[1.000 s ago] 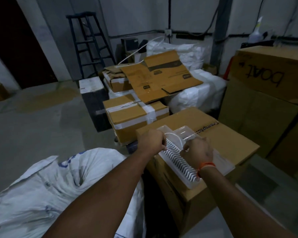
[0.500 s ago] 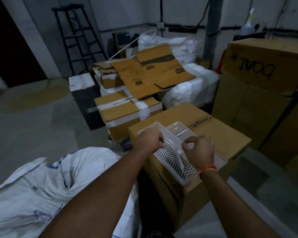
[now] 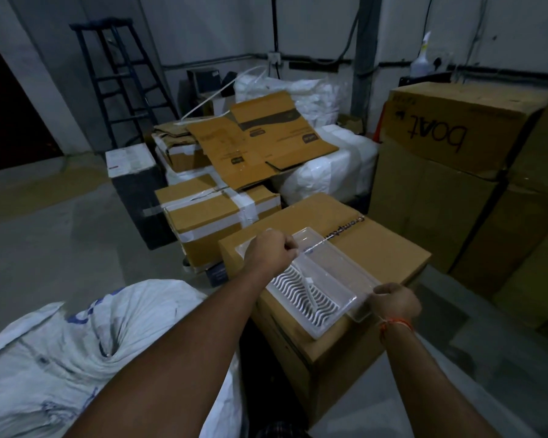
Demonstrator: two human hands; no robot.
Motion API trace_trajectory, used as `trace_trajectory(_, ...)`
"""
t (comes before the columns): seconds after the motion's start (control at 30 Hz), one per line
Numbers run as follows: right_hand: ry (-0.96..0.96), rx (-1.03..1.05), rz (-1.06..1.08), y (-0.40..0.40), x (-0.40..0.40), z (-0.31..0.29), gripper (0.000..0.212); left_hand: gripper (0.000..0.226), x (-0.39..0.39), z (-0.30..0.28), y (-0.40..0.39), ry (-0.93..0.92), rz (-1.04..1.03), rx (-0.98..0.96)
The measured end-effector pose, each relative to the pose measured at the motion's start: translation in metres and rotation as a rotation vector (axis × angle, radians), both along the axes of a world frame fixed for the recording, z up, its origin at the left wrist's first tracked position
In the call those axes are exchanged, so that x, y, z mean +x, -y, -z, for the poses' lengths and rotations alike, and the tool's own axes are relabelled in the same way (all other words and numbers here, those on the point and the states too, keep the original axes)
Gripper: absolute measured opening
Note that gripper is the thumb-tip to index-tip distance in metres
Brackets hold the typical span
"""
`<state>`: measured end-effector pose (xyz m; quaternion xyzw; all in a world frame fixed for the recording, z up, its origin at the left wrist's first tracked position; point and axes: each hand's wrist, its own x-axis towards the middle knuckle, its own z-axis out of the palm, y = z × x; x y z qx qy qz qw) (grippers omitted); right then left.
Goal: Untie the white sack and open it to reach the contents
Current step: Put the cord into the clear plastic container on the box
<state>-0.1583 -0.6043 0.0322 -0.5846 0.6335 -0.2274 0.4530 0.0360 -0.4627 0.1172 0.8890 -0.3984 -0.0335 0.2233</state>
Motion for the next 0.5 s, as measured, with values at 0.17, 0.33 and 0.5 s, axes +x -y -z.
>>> trace_trajectory(0.17,0.217,-0.115,0.107,-0.002,-0.008,-0.012,0.029,0.021,0.003,0.000,0.002,-0.075,-0.060,-0.116)
trace_trajectory(0.33,0.389,-0.392,-0.031,-0.014,-0.012,-0.033,0.040,0.027,0.000,-0.005,0.008,-0.269,-0.161,-0.353)
trace_trajectory(0.5,0.308,-0.801,-0.190,-0.028,-0.015,-0.039,0.019,0.031,-0.005,-0.014,0.014,-0.625,-0.280,-0.592)
